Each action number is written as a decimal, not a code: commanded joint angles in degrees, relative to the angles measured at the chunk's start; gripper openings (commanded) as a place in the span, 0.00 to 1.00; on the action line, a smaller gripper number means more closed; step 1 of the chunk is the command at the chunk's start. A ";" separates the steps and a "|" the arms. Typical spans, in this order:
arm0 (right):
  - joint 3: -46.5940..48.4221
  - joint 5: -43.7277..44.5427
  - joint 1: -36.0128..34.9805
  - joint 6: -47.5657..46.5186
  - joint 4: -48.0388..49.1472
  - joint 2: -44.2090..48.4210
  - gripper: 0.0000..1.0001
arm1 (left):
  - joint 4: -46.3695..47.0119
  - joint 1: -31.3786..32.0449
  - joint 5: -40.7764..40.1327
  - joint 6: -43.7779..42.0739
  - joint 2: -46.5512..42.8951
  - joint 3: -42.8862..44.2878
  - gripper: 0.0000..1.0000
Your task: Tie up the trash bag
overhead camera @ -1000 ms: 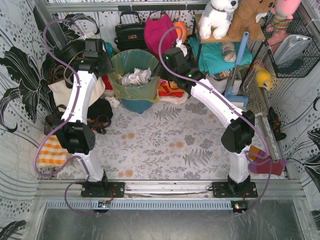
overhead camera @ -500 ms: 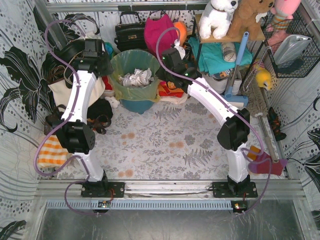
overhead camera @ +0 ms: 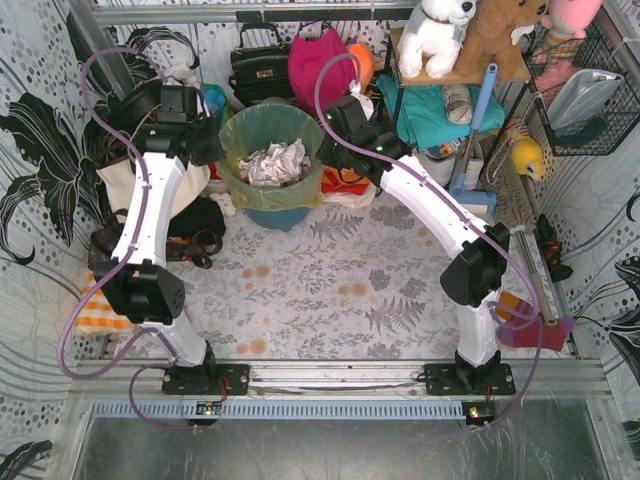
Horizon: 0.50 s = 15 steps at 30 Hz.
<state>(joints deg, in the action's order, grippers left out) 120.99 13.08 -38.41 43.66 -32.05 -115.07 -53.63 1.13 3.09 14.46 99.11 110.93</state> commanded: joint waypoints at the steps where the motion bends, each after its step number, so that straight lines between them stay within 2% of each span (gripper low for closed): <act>1: -1.22 -1.14 -0.41 -4.16 -4.07 7.21 0.00 | 1.45 0.44 5.30 -1.17 -7.29 -3.01 0.00; 5: -4.73 -1.88 -0.84 -5.17 -5.48 11.29 0.00 | 0.92 3.45 4.04 -0.03 -10.75 -5.01 0.00; 11: -12.14 -2.36 -1.55 -5.47 -8.56 18.99 0.00 | -1.61 13.00 -1.74 1.50 -14.91 -6.68 0.00; 15: -17.80 -2.00 -2.08 -5.27 -10.80 26.12 0.00 | -1.57 19.33 -3.31 4.19 -18.44 -10.91 0.00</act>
<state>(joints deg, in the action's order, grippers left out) 106.76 12.49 -39.64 41.54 -41.56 -95.31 -55.92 14.83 -2.55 17.89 84.99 102.74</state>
